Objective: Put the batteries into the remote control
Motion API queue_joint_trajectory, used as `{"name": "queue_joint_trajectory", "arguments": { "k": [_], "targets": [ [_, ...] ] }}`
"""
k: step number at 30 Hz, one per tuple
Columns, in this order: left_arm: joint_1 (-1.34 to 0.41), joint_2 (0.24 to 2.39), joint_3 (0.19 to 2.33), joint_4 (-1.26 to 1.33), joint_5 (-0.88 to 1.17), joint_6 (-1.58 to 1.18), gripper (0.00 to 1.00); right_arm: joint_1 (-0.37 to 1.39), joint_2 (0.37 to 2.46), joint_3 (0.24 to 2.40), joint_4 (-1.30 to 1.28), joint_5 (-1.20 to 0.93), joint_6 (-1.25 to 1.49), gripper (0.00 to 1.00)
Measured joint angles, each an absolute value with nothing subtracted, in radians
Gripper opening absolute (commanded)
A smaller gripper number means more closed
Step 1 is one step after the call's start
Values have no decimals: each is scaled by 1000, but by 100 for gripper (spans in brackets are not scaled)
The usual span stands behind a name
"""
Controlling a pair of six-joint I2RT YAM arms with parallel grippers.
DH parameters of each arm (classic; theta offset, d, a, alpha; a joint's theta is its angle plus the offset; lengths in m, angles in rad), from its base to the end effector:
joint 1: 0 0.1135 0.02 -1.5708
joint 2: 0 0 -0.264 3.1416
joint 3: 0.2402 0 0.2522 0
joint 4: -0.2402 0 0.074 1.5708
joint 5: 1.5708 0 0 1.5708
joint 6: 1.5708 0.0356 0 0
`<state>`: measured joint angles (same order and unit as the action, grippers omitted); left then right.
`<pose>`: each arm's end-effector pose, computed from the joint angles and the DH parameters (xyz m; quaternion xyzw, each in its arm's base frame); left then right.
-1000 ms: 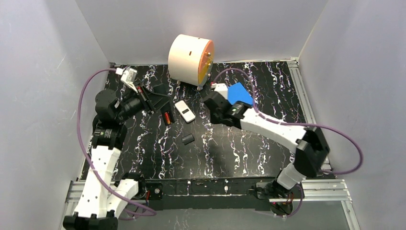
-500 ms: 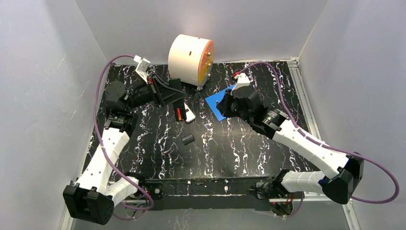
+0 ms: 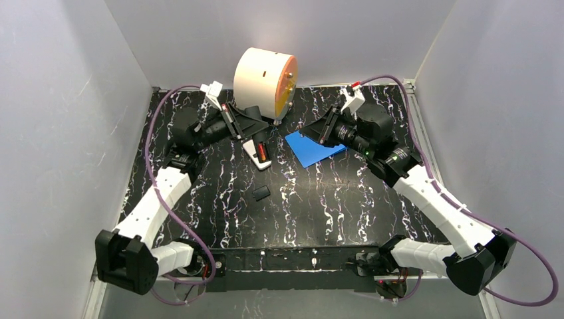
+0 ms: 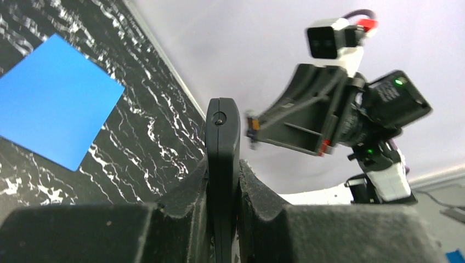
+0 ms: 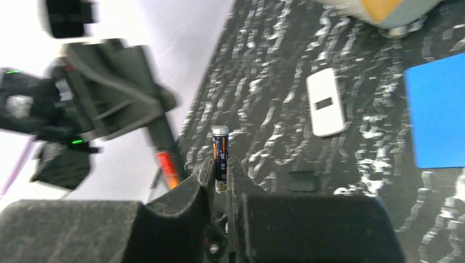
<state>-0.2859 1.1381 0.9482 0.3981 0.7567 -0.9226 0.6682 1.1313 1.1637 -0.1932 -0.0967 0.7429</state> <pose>0.2415 -0.0965 0.3865 0.0893 0.6457 -0.6015 0.4618 0.2008 0.1629 0.4028 -0.0029 0.7614 0.4477 0.4689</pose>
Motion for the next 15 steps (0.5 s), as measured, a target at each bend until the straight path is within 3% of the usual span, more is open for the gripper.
{"name": "queue_joint_trajectory", "arguments": {
  "k": [15],
  "targets": [
    [-323, 1227, 987, 348, 728, -1015, 0, 615, 1126, 1080, 234, -534, 971, 23]
  ]
}}
